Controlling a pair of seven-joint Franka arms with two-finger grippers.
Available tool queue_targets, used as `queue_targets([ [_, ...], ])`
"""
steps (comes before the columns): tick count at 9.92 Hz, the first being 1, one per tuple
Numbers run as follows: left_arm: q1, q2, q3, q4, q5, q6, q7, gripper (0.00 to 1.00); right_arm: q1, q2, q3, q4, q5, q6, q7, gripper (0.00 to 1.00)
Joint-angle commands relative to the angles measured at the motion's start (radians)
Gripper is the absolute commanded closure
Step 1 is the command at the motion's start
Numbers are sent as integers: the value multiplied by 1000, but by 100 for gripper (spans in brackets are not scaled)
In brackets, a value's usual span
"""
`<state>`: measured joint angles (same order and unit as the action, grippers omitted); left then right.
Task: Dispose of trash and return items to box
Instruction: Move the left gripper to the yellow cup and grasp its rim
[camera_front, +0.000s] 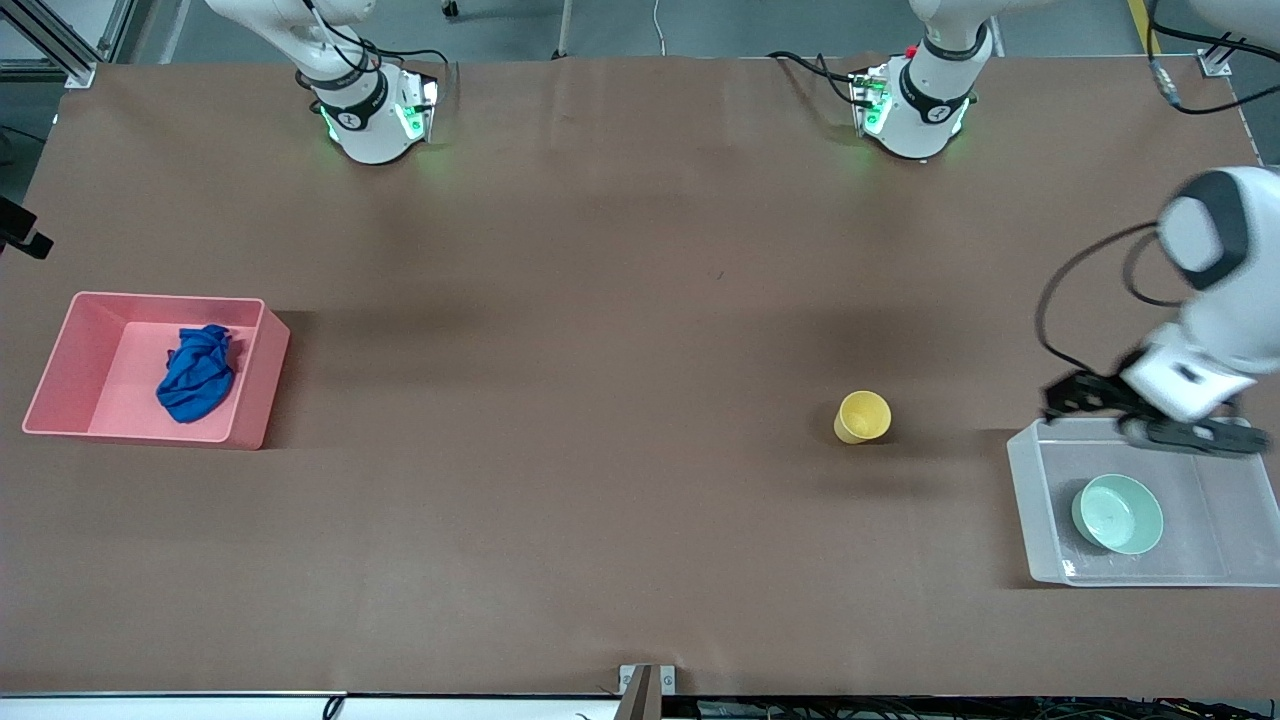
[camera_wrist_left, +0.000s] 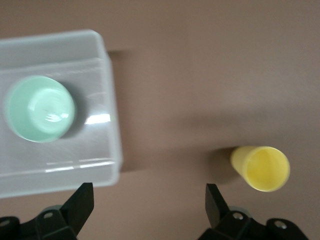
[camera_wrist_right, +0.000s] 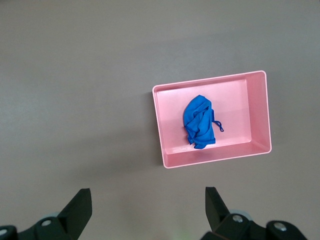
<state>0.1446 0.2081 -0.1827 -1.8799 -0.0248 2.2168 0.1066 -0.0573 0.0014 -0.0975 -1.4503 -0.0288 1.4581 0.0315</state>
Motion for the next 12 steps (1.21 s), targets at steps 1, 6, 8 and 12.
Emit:
queue_targets([
  [1, -75, 35, -4, -85, -4, 61, -85, 1, -4, -20, 4, -21, 12, 8, 7, 0],
  [6, -169, 249, -29, -67, 61, 237, -97, 6, -4, -20, 4, -21, 12, 5, 7, 0],
  [8, -186, 312, -29, -70, 69, 299, -131, 22, -4, -20, 4, -21, 12, 4, 7, 0],
  [12, -184, 324, -32, -81, 71, 294, -137, 100, -4, -20, 4, -21, 12, 2, 7, 0],
])
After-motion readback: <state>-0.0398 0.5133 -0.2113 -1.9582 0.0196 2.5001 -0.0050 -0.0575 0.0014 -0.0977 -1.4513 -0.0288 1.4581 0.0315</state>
